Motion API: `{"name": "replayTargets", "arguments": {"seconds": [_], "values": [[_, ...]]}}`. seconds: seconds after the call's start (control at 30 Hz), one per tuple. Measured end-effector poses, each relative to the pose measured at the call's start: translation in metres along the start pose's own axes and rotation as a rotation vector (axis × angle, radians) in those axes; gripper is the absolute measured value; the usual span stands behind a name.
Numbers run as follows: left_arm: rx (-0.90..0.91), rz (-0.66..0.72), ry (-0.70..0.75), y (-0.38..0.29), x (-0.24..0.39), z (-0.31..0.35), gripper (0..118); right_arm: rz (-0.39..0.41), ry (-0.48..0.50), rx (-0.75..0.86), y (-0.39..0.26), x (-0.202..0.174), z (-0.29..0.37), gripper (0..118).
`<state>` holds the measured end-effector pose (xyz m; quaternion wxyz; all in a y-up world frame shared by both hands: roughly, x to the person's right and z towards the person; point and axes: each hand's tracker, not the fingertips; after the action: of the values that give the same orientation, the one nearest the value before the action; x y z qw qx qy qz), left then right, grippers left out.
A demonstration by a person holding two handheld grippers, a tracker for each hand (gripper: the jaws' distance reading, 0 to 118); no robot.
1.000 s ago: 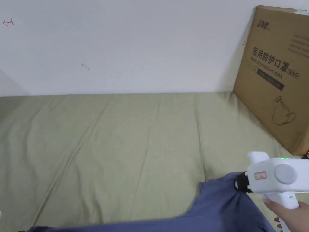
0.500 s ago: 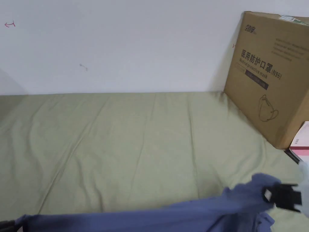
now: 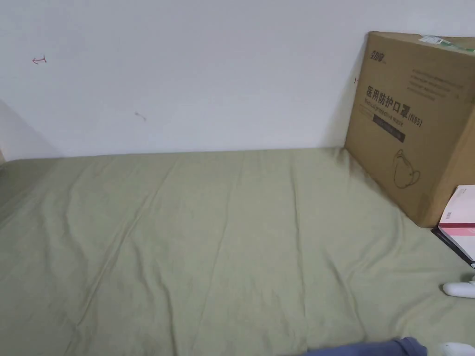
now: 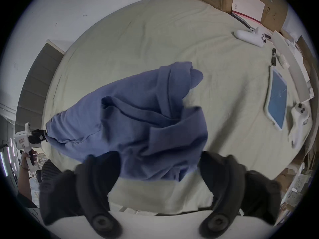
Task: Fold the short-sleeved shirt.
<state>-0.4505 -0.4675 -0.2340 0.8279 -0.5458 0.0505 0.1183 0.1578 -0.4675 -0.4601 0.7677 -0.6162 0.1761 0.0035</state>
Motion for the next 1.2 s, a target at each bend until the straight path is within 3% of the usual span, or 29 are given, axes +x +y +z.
{"name": "replayTargets", "arguments": {"seconds": [0.07, 0.17, 0.23, 0.3, 0.4, 0.43, 0.47, 0.5, 0.57, 0.6, 0.63, 0.73, 0.83, 0.9, 1.0, 1.1, 1.13, 1.17, 1.2], "values": [[0.05, 0.059, -0.064, 0.007, -0.004, 0.02, 98, 0.059, -0.007, 0.044, 0.003, -0.011, 0.023, 98], [0.313, 0.091, -0.119, 0.017, 0.013, 0.071, 98, 0.153, 0.013, 0.254, 0.002, -0.041, 0.07, 98], [0.537, 0.079, -0.171, 0.019, 0.038, 0.106, 99, 0.209, 0.051, 0.493, -0.003, -0.065, 0.101, 98], [0.738, 0.073, -0.124, 0.017, 0.063, 0.126, 99, 0.246, 0.074, 0.747, -0.011, -0.086, 0.122, 98], [1.006, 0.086, 0.008, 0.009, 0.102, 0.138, 96, 0.21, 0.034, 1.141, -0.033, -0.117, 0.135, 95], [1.067, 0.082, 0.036, 0.007, 0.111, 0.138, 89, 0.197, 0.057, 1.24, -0.039, -0.124, 0.135, 89], [1.111, 0.083, 0.047, 0.006, 0.12, 0.136, 63, 0.18, 0.068, 1.298, -0.042, -0.129, 0.134, 56], [1.134, 0.075, 0.018, 0.005, 0.127, 0.135, 33, 0.152, 0.035, 1.336, -0.044, -0.137, 0.131, 6], [1.139, 0.034, 0.074, 0.008, 0.142, 0.133, 9, 0.131, -0.131, 1.296, -0.037, -0.152, 0.129, 0], [1.152, 0.003, 0.134, 0.008, 0.148, 0.129, 0, 0.103, -0.142, 1.288, -0.037, -0.148, 0.126, 0], [1.156, -0.013, 0.128, 0.007, 0.151, 0.128, 0, 0.145, -0.004, 1.29, -0.031, -0.147, 0.126, 0], [1.147, -0.026, 0.083, 0.009, 0.157, 0.133, 0, 0.126, -0.044, 1.284, -0.033, -0.149, 0.127, 0], [1.041, 0.037, -0.027, 0.02, 0.128, 0.14, 0, 0.151, 0.033, 1.289, -0.034, -0.146, 0.136, 0], [0.86, 0.134, -0.215, 0.036, 0.087, 0.137, 0, 0.149, 0.04, 1.282, -0.034, -0.145, 0.142, 0], [0.491, 0.394, -0.508, 0.044, 0.012, 0.105, 0, 0.148, 0.113, 1.274, -0.038, -0.141, 0.142, 0], [0.263, 0.57, -0.638, 0.023, -0.048, 0.058, 5, 0.16, 0.165, 1.182, -0.033, -0.141, 0.137, 0], [0.228, 0.587, -0.623, 0.013, -0.053, 0.047, 21, 0.165, 0.166, 1.146, -0.031, -0.141, 0.133, 0], [0.217, 0.597, -0.559, 0.006, -0.062, 0.039, 66, 0.169, 0.156, 1.123, -0.029, -0.143, 0.132, 0], [0.187, 0.615, -0.531, -0.002, -0.073, 0.026, 95, 0.17, 0.132, 1.118, -0.028, -0.144, 0.128, 0]]}}
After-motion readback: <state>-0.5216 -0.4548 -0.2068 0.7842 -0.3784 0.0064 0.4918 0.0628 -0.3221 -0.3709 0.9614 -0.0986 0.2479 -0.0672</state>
